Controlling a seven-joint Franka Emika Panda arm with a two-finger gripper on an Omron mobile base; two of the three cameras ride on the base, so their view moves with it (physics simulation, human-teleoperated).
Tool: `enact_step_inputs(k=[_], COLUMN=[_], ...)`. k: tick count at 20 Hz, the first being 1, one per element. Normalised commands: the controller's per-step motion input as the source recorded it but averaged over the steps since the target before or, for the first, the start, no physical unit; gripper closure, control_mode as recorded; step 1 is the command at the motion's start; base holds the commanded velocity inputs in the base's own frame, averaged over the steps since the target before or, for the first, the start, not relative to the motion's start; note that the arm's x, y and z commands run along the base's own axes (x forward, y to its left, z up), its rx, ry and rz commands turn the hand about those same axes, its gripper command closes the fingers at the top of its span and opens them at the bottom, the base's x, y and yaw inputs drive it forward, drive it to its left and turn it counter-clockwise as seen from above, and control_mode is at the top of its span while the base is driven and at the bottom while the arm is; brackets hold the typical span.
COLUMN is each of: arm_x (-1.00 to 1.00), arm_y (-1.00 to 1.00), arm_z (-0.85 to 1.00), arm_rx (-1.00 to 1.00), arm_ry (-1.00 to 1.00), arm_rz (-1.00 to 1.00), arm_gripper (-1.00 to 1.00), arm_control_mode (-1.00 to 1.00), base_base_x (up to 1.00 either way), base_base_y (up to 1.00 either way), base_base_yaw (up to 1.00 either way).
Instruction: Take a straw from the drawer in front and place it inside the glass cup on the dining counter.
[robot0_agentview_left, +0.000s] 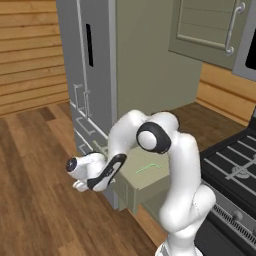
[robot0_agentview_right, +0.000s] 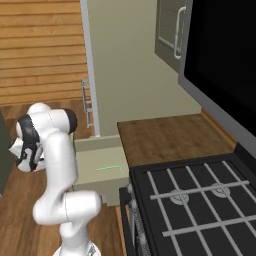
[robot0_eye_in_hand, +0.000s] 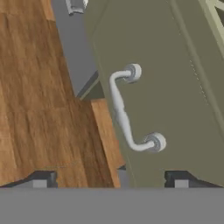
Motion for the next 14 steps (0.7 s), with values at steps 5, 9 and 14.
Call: enact_step_inputs(k=[5,9,14], arm_x=[-0.52,-0.12,0.20], arm_y=[-0.44,-0.80,-0.90], arm_z=[1.00,1.00,0.99], arm_rx=[0.47,0.43,0.32], arm_ry=[0.02,0.05,0.19], arm_rz=[0.00,0.00,0.00], arm_gripper=[-1.00,-1.00,-1.00], arm_control_mode=[-1.00,-1.00,-1.00], base_base_x=[0.00,0.00,0.00], base_base_y=[0.00,0.00,0.00], base_base_yaw=[0.00,0.00,0.00])
